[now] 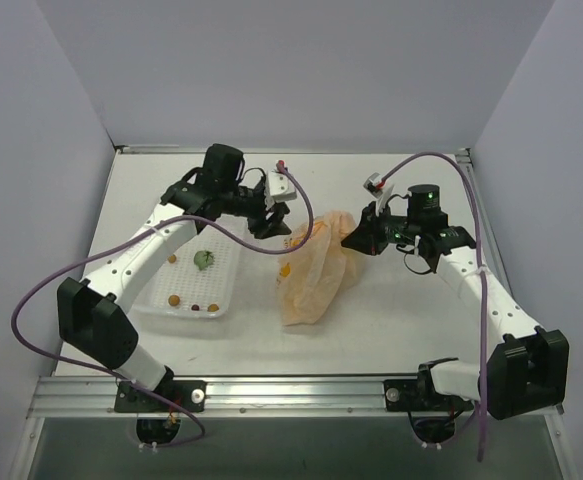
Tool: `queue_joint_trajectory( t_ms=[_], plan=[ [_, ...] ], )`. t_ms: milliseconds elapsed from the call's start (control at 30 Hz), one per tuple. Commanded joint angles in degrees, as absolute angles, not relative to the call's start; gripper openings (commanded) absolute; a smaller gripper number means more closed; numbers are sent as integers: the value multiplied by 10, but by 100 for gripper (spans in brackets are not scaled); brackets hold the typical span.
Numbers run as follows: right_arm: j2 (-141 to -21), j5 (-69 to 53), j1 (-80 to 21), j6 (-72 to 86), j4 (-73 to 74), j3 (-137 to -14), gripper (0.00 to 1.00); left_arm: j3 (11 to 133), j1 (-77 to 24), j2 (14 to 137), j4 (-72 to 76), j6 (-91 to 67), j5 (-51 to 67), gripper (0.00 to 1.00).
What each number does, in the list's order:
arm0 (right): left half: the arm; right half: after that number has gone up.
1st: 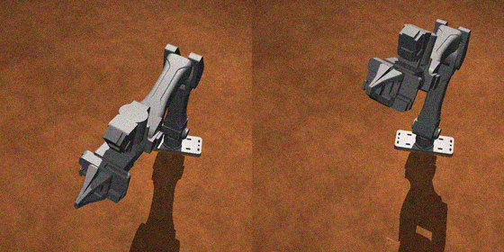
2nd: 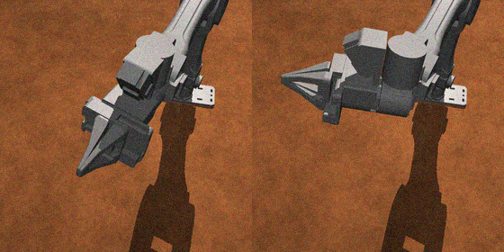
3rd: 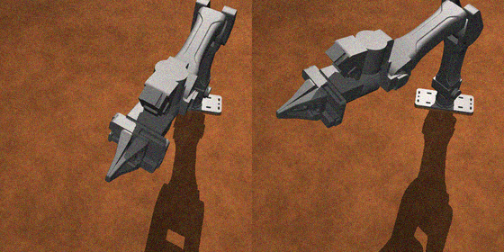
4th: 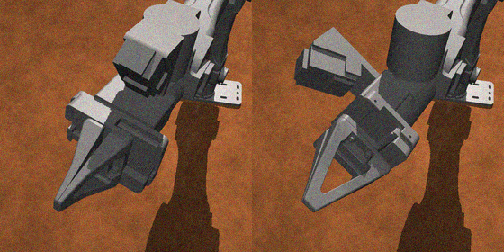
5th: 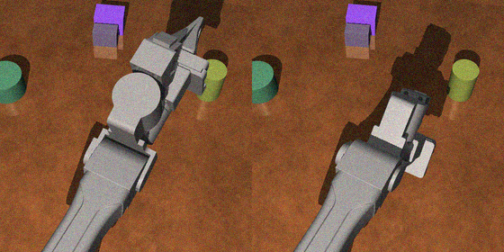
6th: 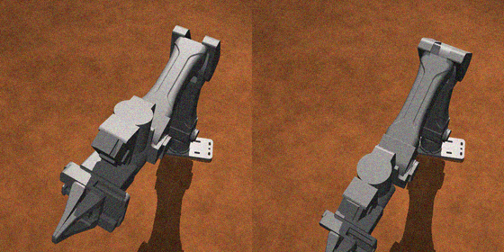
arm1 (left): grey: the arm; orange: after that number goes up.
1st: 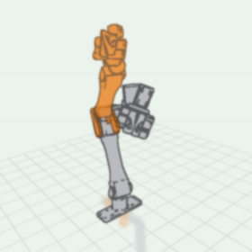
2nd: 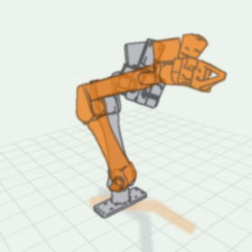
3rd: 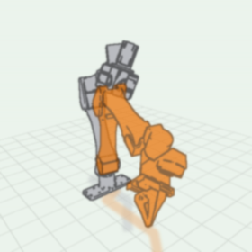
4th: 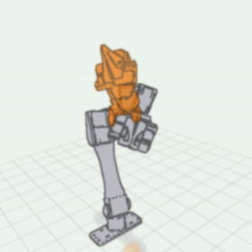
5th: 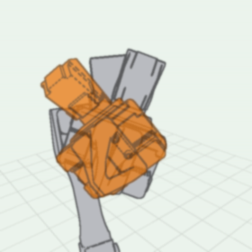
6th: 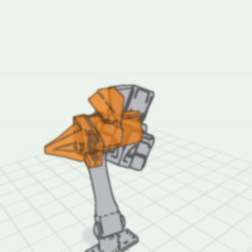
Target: Place the fake fruits into the plastic bag and tie a complex knot
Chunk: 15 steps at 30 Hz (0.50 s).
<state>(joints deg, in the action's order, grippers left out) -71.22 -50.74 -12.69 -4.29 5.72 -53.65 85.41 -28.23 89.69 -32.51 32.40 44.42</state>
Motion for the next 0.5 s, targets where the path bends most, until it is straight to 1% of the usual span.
queue_joint_trajectory(
  t_ms=[0, 133, 300, 467],
  plan=[
    [-720, -510, -126, -73, 85, -573, 0, 898, -306, 895, -386, 453, 378, 61],
    [-722, -513, -125, -77, 91, -578, 0, 910, -336, 903, -387, 490, 345, 62],
    [-723, -521, -128, -75, 101, -580, 0, 932, -358, 917, -382, 490, 343, 62],
    [-720, -522, -130, -74, 103, -580, 0, 921, -377, 915, -381, 527, 344, 64]
  ],
)
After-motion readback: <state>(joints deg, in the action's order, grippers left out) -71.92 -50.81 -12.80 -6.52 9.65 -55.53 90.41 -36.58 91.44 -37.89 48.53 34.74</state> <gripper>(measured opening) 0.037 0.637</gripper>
